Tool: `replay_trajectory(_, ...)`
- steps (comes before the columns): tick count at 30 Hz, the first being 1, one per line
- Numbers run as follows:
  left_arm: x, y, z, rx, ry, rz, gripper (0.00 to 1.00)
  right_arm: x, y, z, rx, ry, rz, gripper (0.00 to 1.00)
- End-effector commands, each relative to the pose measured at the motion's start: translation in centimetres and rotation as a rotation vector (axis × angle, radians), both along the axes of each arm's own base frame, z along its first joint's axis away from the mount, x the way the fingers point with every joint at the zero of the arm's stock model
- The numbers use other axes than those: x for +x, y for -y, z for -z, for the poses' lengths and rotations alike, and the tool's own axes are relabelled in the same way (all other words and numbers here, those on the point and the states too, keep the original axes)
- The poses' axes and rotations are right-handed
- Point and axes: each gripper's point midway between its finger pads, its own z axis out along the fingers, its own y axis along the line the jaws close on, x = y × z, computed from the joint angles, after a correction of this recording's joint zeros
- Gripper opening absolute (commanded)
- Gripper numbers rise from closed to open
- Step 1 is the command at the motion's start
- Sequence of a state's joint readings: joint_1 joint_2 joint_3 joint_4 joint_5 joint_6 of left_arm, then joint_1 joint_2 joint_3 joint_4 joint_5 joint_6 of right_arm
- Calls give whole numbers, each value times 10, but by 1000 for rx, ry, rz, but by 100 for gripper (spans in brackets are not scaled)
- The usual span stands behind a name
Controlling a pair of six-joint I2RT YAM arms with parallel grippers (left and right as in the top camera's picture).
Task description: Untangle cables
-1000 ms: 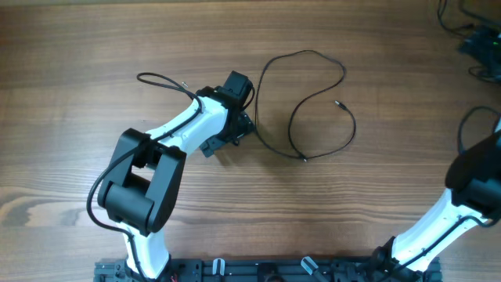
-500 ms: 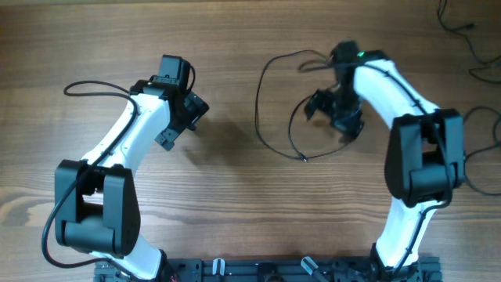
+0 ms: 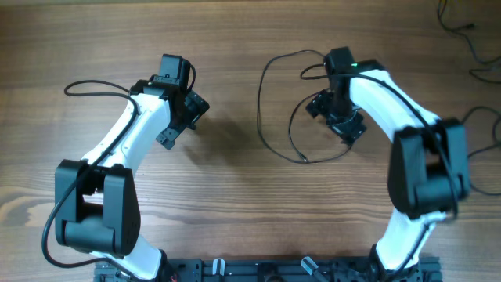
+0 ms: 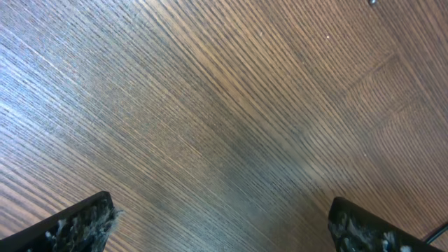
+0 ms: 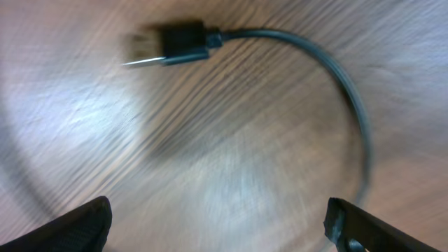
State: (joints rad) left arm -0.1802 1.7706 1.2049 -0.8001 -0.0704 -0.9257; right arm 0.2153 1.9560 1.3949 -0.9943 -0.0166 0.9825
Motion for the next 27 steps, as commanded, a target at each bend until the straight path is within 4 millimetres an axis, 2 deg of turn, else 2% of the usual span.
replay_trajectory(1, 1, -3, -1, 7, 7, -2, 100, -9, 10, -73, -19, 186, -62, 100)
replay_trajectory(3, 3, -3, -1, 5, 14, -2, 100, -33, 14, -67, -4, 201, -52, 100)
replay_trajectory(8, 10, -1, -3, 0, 44, -2, 100, -82, 13, 4, 48, 119, 16, 100)
replay_trajectory(9, 10, -1, -3, 0, 45, -2, 100, -83, 15, 9, 37, 125, 15, 100)
replay_trajectory(15, 10, -2, -3, 0, 43, -2, 100, -51, 10, 17, 64, 290, 7, 100)
replay_trajectory(20, 10, -2, -3, 0, 43, -2, 100, -55, 11, 32, 54, 243, 7, 100)
replay_trajectory(23, 10, -2, -3, 0, 43, -2, 100, -47, 9, 49, 50, 242, -25, 100)
replay_trajectory(24, 10, -2, -3, 0, 43, -2, 100, -40, 7, 50, 49, 268, -61, 100)
replay_trajectory(26, 6, -2, -2, 2, 28, -2, 100, 8, -16, 30, 107, 500, -297, 100)
replay_trajectory(27, 5, -2, -2, 3, 23, -2, 100, 22, -26, 20, 132, 579, -363, 100)
